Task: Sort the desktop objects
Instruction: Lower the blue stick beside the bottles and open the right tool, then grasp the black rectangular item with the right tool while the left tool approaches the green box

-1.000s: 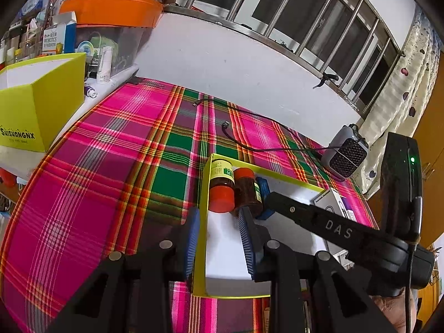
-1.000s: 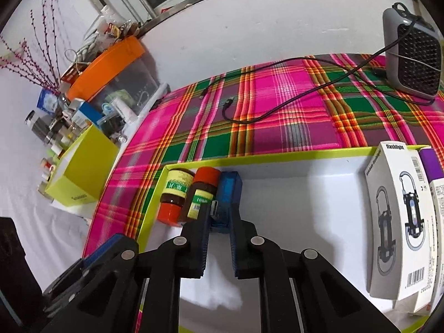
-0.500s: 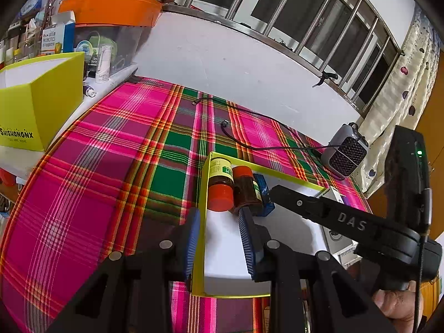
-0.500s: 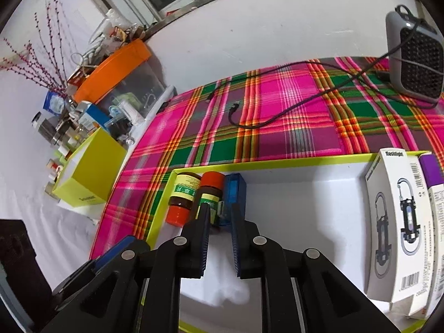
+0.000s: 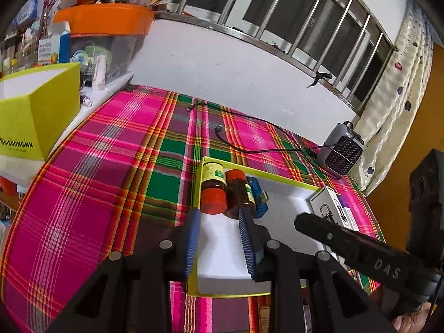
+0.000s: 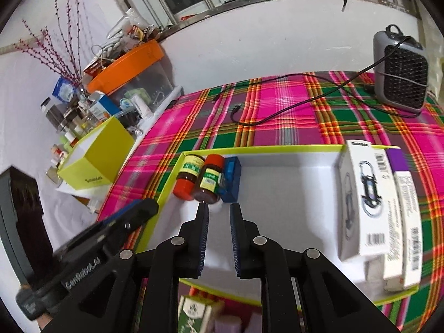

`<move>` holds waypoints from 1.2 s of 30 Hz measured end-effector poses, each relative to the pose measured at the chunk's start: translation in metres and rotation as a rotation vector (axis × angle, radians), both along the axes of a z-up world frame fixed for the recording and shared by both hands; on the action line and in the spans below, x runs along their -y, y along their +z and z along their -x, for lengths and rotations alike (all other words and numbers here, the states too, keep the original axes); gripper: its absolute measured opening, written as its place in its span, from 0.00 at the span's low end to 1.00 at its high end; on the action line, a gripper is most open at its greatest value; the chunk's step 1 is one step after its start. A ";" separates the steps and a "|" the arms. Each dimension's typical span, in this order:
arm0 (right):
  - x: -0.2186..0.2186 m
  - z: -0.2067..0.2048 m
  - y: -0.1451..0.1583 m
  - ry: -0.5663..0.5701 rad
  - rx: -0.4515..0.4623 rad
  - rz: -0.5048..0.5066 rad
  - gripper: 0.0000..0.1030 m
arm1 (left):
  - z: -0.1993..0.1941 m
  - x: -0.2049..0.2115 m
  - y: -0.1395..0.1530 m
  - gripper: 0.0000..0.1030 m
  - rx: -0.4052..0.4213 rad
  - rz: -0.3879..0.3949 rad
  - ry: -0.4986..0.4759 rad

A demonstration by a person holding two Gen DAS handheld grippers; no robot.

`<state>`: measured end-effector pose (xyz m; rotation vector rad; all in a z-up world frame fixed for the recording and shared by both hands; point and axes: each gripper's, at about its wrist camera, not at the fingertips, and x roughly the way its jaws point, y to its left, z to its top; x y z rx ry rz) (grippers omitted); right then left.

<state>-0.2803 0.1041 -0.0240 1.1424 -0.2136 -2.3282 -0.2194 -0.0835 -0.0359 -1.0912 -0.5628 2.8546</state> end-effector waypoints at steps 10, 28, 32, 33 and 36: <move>-0.020 -0.028 0.008 0.011 -0.046 0.001 0.21 | -0.006 -0.012 0.004 0.28 -0.029 0.020 -0.030; -0.063 -0.063 0.014 -0.028 -0.083 -0.018 0.22 | -0.037 -0.044 0.010 0.32 -0.043 0.036 -0.119; -0.070 -0.071 0.012 -0.033 -0.089 -0.031 0.22 | -0.047 -0.050 0.008 0.33 -0.031 0.041 -0.136; -0.072 -0.073 0.011 -0.035 -0.090 -0.038 0.22 | -0.049 -0.051 0.008 0.33 -0.028 0.044 -0.140; -0.078 -0.081 0.005 -0.040 -0.086 -0.060 0.22 | -0.056 -0.055 0.006 0.34 -0.014 0.045 -0.149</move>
